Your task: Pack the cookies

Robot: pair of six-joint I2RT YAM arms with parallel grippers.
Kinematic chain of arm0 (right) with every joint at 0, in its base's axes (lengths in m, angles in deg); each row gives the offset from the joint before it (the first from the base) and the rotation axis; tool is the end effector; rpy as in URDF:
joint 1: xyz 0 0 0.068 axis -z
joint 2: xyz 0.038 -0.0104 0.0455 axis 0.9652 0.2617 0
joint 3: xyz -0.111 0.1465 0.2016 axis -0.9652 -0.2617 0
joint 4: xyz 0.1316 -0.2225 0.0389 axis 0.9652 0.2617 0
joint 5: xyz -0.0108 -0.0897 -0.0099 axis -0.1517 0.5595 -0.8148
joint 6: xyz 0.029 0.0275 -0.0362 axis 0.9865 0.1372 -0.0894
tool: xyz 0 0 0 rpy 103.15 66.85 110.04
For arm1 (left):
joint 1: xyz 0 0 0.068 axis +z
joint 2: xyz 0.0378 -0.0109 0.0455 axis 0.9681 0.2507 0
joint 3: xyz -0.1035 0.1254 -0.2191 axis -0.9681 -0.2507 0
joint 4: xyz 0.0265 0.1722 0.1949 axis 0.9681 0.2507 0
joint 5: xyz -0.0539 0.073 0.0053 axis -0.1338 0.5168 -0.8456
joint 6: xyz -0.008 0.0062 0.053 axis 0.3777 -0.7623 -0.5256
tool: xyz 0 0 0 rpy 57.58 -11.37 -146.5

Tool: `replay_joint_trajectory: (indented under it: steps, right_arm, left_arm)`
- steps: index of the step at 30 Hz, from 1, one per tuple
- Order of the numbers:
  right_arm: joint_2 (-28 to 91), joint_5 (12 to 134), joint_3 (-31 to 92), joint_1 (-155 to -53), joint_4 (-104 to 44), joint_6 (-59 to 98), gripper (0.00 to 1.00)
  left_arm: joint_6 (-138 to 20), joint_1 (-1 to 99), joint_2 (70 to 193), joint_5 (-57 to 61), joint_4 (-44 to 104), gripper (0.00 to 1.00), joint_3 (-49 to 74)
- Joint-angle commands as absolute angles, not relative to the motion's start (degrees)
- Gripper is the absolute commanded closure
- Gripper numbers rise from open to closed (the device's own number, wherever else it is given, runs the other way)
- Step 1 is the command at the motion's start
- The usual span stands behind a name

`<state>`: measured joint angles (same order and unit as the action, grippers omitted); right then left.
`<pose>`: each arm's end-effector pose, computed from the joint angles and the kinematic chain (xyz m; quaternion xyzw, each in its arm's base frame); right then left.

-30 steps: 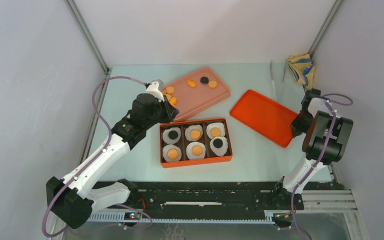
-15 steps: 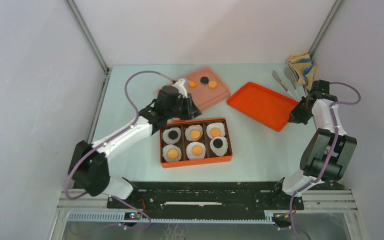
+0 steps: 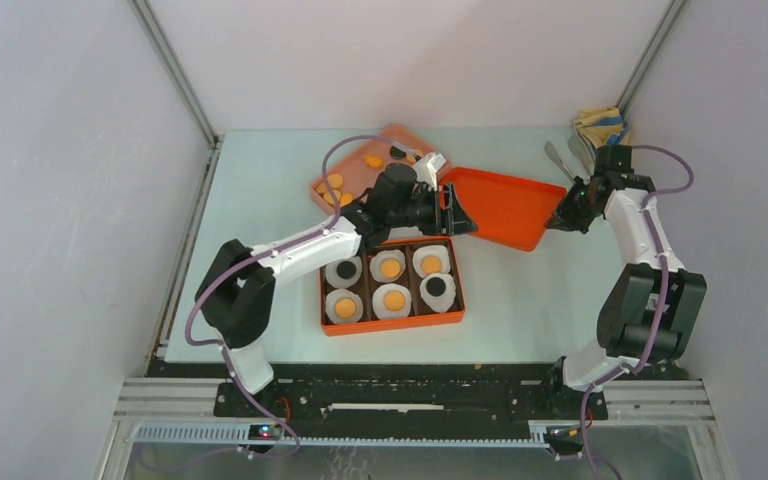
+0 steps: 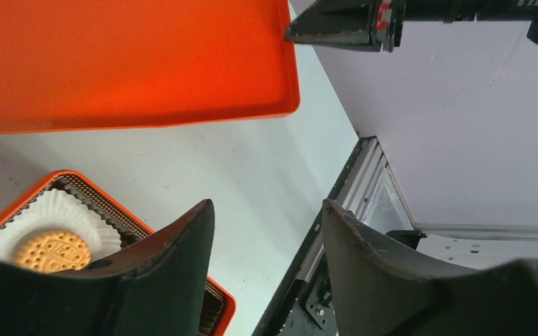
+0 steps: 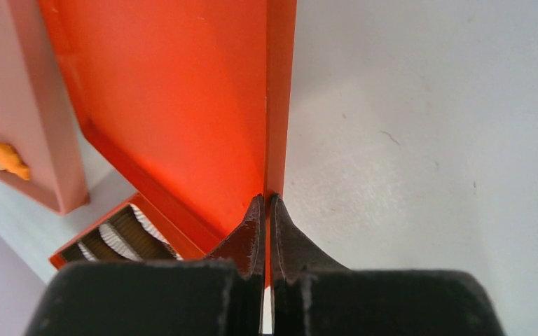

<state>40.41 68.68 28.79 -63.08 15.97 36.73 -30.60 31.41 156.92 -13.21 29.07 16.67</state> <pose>0.3170 -0.0581 0.2685 0.2745 0.9272 0.1300 0.2191 0.2896 -0.2998 0.2860 0.1441 0.8051 -0.4918 0.2986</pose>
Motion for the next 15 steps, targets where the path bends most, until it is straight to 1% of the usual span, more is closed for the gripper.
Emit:
replay_joint_trajectory:
  steps: [1,6,10,15]
  right_arm:
    - [38.67,64.41,33.3,-62.64,14.38,41.09,1.0]
    - [37.81,65.01,35.21,-60.68,15.94,41.67,1.0]
    - [36.34,58.06,33.4,-57.07,15.54,42.34,1.0]
    - [34.95,53.08,28.42,-57.02,15.16,43.03,1.0]
  left_arm:
    - [-27.5,29.79,156.93,-14.56,24.64,0.36,16.91]
    - [-26.81,27.63,156.57,-13.97,24.94,0.34,15.5]
    - [-26.37,27.13,157.67,-13.28,24.98,0.34,15.62]
    - [-23.79,26.2,160.66,-12.19,25.15,0.34,16.82]
